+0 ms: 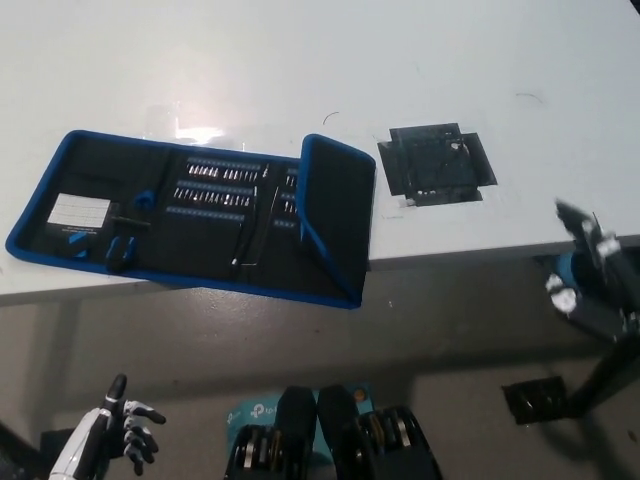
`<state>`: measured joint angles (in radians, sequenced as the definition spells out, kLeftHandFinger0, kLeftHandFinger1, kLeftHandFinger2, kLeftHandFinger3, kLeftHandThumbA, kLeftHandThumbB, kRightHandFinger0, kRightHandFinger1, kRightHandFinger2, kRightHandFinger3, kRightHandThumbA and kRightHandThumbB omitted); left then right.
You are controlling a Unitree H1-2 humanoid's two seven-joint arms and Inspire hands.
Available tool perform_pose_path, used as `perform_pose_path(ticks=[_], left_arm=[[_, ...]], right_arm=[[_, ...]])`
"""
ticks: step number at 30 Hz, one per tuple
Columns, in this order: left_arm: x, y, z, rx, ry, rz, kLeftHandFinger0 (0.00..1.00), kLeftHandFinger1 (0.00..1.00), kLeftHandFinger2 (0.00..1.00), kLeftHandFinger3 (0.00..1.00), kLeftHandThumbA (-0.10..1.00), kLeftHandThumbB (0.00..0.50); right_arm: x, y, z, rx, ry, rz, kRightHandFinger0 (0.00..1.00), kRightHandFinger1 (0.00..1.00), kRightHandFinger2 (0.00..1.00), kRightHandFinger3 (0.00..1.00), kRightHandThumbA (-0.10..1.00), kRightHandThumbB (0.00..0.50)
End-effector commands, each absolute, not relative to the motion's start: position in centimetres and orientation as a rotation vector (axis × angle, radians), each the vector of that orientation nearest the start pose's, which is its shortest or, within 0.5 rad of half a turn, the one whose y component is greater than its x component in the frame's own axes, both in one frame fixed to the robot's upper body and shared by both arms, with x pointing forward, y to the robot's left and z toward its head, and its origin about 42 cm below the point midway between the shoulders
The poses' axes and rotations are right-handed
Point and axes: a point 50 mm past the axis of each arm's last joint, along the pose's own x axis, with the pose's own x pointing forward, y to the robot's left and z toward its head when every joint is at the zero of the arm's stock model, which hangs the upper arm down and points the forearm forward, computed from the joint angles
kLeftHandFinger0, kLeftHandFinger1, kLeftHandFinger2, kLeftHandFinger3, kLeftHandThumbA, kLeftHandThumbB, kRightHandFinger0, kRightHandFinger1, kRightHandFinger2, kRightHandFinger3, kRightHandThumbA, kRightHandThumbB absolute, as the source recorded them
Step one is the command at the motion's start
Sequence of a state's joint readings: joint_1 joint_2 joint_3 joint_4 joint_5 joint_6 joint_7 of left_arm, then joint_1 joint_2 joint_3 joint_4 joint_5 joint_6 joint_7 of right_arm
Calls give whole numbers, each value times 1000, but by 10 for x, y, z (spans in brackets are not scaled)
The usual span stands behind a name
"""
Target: The robot uses its right hand to lift an edge of the toolkit kept in middle of the desk and make one fold in it
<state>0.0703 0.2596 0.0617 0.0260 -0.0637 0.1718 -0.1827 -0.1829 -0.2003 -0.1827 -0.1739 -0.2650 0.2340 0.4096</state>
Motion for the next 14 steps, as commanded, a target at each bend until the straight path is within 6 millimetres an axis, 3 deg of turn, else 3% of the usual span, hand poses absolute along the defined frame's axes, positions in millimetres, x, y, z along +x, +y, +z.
perform_pose_path(ticks=[1,4,7,10,14], left_arm=[[255,322,80,176,238,-72,237,272,270,399,1000,500],[255,321,79,168,238,-68,211,247,248,391,1000,500],[252,322,79,180,236,-61,212,266,276,392,1000,500],[252,322,78,168,240,-62,210,264,269,392,1000,500],[252,322,77,172,244,-61,186,247,250,390,1000,500]], right_arm=[[316,-319,162,-319,-221,-57,980,1000,1000,1000,346,170],[303,-335,131,-331,-200,-147,980,1000,1000,1000,338,155],[289,-344,101,-253,-115,-214,811,960,1000,1000,376,139],[283,-345,88,-203,-88,-253,763,898,1000,1000,311,125],[282,-345,79,-221,-71,-258,705,859,976,1000,406,176]])
